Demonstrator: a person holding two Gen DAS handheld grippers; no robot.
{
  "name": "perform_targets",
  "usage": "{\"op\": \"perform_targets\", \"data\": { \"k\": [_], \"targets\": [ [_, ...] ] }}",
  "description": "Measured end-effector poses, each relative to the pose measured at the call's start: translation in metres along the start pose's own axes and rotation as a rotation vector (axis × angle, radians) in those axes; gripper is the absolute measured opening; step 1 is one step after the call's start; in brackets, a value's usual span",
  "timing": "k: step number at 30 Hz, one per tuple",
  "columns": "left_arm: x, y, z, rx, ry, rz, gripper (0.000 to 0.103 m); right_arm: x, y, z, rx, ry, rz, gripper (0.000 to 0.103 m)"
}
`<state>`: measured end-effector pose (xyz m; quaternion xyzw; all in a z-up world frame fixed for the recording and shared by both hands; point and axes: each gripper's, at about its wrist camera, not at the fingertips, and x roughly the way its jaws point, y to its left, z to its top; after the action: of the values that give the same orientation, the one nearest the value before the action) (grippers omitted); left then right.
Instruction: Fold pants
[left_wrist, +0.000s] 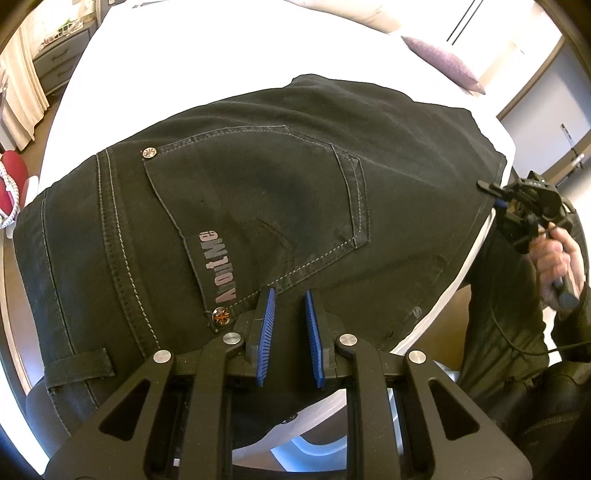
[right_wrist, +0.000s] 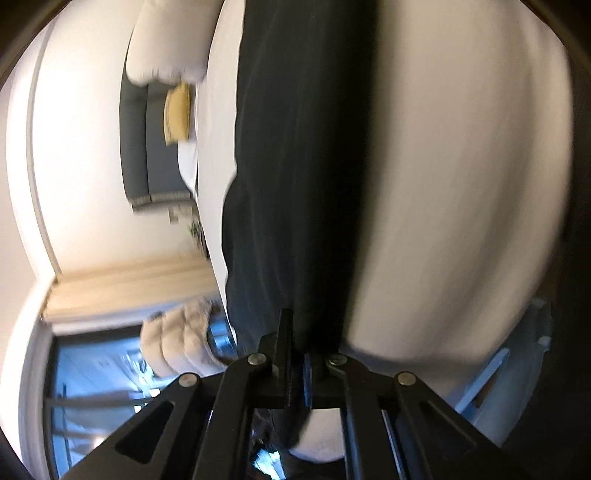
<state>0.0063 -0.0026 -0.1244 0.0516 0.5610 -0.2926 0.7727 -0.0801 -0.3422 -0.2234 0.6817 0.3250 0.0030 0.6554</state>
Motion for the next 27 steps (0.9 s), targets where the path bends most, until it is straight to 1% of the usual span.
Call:
{"op": "perform_targets", "data": {
  "k": [2,6,8,10,11,12,13,14,15,16,17,18,19,20,21,22,24,25,27],
  "targets": [
    [0.001,-0.001,0.0,0.0,0.002,0.002,0.017,-0.011,-0.003,0.01,0.012,-0.043,-0.004,0.0],
    [0.002,-0.001,0.001,0.0,0.004,0.003,0.017,-0.025,-0.008,0.027,0.002,-0.098,-0.029,0.0],
    [0.002,0.0,0.002,-0.002,0.005,0.0,0.017,-0.027,-0.011,0.032,0.028,-0.103,-0.015,0.0],
    [0.002,0.0,0.001,-0.003,0.004,0.0,0.017,-0.027,-0.005,0.032,-0.004,-0.093,-0.03,0.001],
    [0.002,0.0,0.001,-0.004,0.004,0.0,0.017,-0.03,-0.002,0.033,-0.016,-0.096,-0.035,0.007],
    [0.002,0.001,0.001,-0.005,0.003,0.0,0.017,-0.036,0.001,0.034,-0.018,-0.111,-0.038,0.018],
    [0.002,0.001,0.001,-0.004,0.003,0.001,0.017,-0.049,0.006,0.038,-0.027,-0.15,-0.048,0.025],
    [0.002,0.001,0.001,-0.003,0.005,0.002,0.017,-0.06,0.011,0.041,-0.036,-0.184,-0.062,0.046],
    [0.002,0.001,0.001,-0.002,0.005,0.002,0.017,-0.075,0.019,0.043,-0.05,-0.242,-0.098,0.067],
    [0.002,0.001,0.001,-0.002,0.006,0.002,0.017,-0.093,0.03,0.046,-0.065,-0.322,-0.146,0.07],
    [0.002,0.001,0.002,-0.002,0.007,0.003,0.017,-0.111,0.044,0.049,-0.099,-0.409,-0.173,0.069],
    [0.002,0.0,0.002,-0.003,0.008,0.005,0.017,-0.12,0.056,0.052,-0.137,-0.44,-0.173,0.068],
    [0.003,0.0,0.002,-0.003,0.008,0.007,0.017,-0.124,0.069,0.056,-0.18,-0.441,-0.171,0.064],
    [0.003,0.0,0.003,-0.005,0.008,0.01,0.017,-0.12,0.086,0.059,-0.24,-0.408,-0.174,0.051],
    [0.003,-0.001,0.003,-0.006,0.009,0.013,0.017,-0.109,0.1,0.06,-0.3,-0.363,-0.184,0.039],
    [0.003,-0.001,0.003,-0.008,0.009,0.016,0.017,-0.094,0.111,0.058,-0.348,-0.31,-0.191,0.034],
    [0.004,-0.002,0.003,-0.01,0.011,0.023,0.017,-0.046,0.126,0.052,-0.411,-0.159,-0.178,0.014],
    [0.004,-0.003,0.004,-0.012,0.013,0.026,0.017,-0.019,0.128,0.047,-0.419,-0.08,-0.167,0.011],
    [0.004,-0.004,0.004,-0.019,0.014,0.032,0.017,0.032,0.131,0.032,-0.436,0.05,-0.156,0.011]
  ]
}}
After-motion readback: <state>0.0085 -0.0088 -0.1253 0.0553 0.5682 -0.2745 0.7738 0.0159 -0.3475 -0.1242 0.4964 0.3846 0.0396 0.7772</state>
